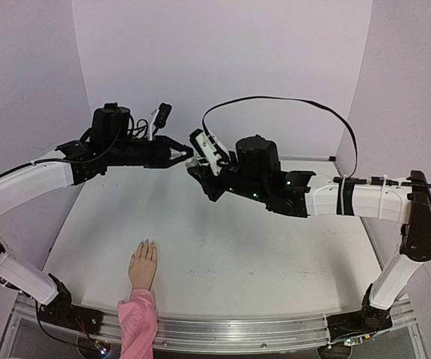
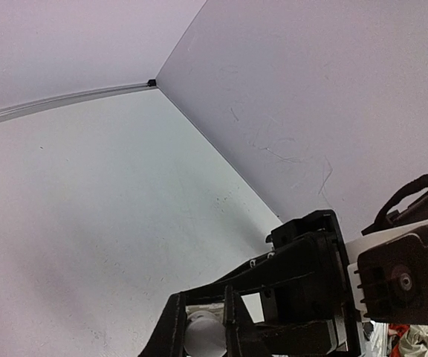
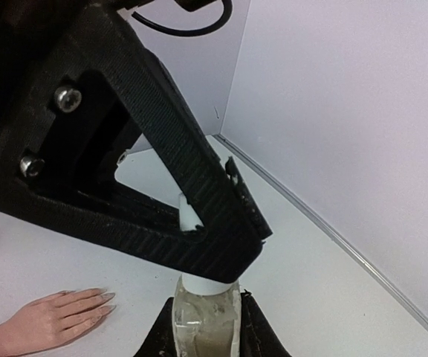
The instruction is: Paint the nails
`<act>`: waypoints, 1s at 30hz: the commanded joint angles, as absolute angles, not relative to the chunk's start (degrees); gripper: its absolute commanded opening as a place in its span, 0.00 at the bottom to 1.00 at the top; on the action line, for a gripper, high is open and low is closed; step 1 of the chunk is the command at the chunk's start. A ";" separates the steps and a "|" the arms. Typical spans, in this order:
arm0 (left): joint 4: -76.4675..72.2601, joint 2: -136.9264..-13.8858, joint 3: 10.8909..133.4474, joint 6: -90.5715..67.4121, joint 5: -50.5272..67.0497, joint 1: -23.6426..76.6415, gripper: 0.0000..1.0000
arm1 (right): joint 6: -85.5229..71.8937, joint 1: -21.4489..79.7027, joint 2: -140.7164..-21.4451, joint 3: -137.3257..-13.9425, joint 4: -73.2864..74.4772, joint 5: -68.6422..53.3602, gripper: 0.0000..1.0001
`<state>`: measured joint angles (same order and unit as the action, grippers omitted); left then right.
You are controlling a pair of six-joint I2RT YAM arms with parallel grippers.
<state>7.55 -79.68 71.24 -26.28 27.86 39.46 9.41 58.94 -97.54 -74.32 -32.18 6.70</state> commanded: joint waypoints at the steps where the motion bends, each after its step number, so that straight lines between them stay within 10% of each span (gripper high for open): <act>1: 5.45 -81.24 75.77 -21.11 36.12 42.39 0.00 | 7.87 57.62 -96.26 -77.91 -36.87 -7.04 0.00; 8: 5.25 -79.20 74.71 0.53 76.85 47.68 0.00 | -1.17 48.96 -98.96 -81.28 -39.45 -85.37 0.00; 21: 5.23 -76.24 74.10 -3.41 64.28 47.71 0.00 | -0.44 48.99 -95.64 -76.86 -38.73 -66.17 0.07; 26: 5.71 -73.88 70.96 -4.69 52.86 45.81 0.00 | 1.44 48.78 -96.02 -75.44 -36.17 -49.10 0.69; 30: 10.16 -71.06 68.04 -6.47 32.76 41.15 0.00 | 2.28 47.67 -95.49 -73.72 -32.66 -30.10 0.92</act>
